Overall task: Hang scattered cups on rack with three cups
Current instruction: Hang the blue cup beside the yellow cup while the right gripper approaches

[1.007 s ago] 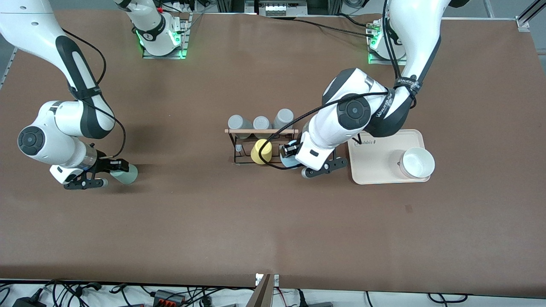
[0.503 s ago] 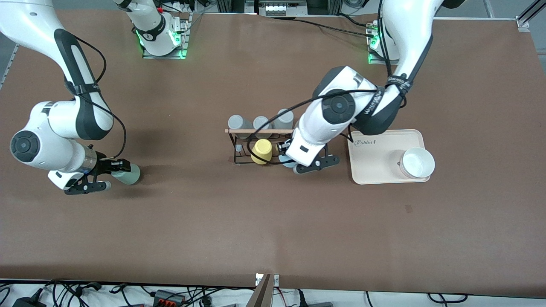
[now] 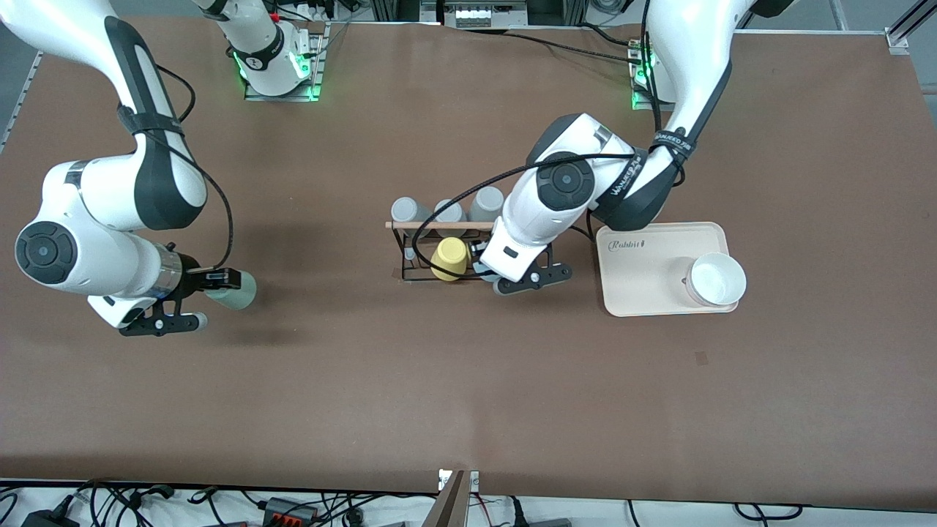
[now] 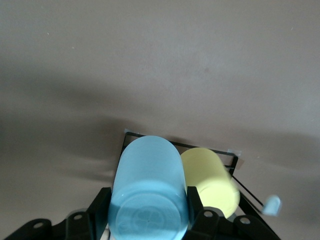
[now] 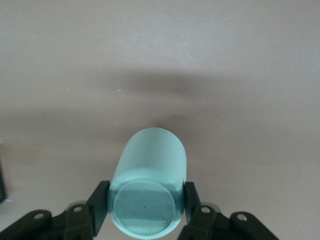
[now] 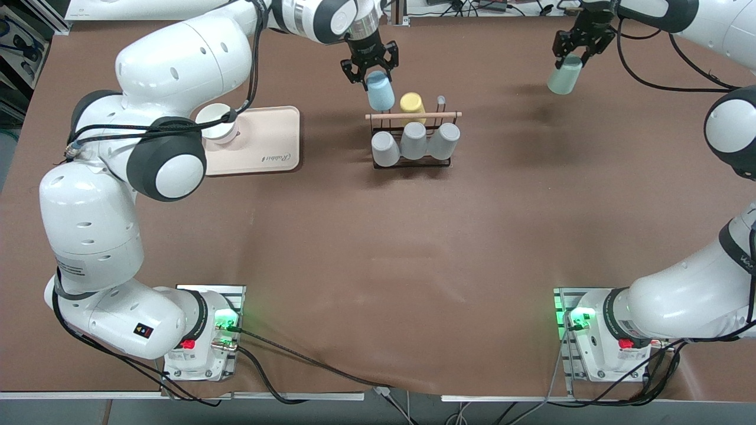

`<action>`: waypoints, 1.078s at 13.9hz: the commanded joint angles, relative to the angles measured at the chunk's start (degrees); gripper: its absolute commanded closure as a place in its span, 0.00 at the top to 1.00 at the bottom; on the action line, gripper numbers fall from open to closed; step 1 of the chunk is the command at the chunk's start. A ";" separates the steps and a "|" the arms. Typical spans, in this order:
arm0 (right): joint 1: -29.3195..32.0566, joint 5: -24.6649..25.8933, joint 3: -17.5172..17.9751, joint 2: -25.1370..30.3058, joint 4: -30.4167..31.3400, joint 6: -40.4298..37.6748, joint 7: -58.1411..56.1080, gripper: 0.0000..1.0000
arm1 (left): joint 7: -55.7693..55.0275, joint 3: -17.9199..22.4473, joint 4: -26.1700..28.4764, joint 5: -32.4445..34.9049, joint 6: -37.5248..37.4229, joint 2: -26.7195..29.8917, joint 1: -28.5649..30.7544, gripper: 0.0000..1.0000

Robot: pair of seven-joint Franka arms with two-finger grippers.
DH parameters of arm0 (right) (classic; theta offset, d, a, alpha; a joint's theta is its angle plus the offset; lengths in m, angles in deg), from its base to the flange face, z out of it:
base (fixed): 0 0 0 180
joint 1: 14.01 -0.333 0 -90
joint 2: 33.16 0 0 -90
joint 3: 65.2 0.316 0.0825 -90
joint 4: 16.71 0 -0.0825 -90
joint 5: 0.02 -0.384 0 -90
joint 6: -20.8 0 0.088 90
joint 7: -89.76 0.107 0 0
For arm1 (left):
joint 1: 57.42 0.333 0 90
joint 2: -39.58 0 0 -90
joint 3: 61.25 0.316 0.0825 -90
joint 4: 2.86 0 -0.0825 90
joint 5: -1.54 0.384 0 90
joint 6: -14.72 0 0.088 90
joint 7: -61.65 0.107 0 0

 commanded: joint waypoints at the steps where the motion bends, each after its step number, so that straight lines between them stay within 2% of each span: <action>1: -2.09 -2.65 -0.20 -0.41 -3.93 -4.11 3.90 0.30 | -0.72 0.32 -0.72 3.99 -0.01 -2.29 -1.53 0.01; 6: -6.31 -3.19 -0.20 -0.32 -4.64 -4.56 10.93 0.30 | -0.72 0.23 -0.28 5.41 1.39 -3.09 -1.62 0.04; 7: -7.45 -3.19 -0.20 -0.32 -4.73 -4.47 12.77 0.30 | -0.98 0.23 -0.28 4.89 1.31 -3.09 -1.53 0.20; 8: -8.94 -3.10 -0.20 -0.32 -4.73 -4.39 14.53 0.30 | -1.07 0.40 -0.28 4.45 1.22 -3.09 -0.57 0.66; 9: -10.34 -3.10 -0.20 -0.32 -4.82 -4.30 16.12 0.30 | -0.37 0.14 -0.28 3.84 0.87 -2.74 1.26 1.00; 12: -14.74 -3.10 -0.20 -1.63 -8.41 -3.86 21.82 0.30 | 1.21 0.14 -0.81 4.00 0.34 -1.25 4.09 1.00; 15: -18.87 -3.10 -0.20 -3.57 -11.32 -3.59 28.50 0.30 | 1.56 0.58 -1.77 4.18 -5.27 1.47 8.82 1.00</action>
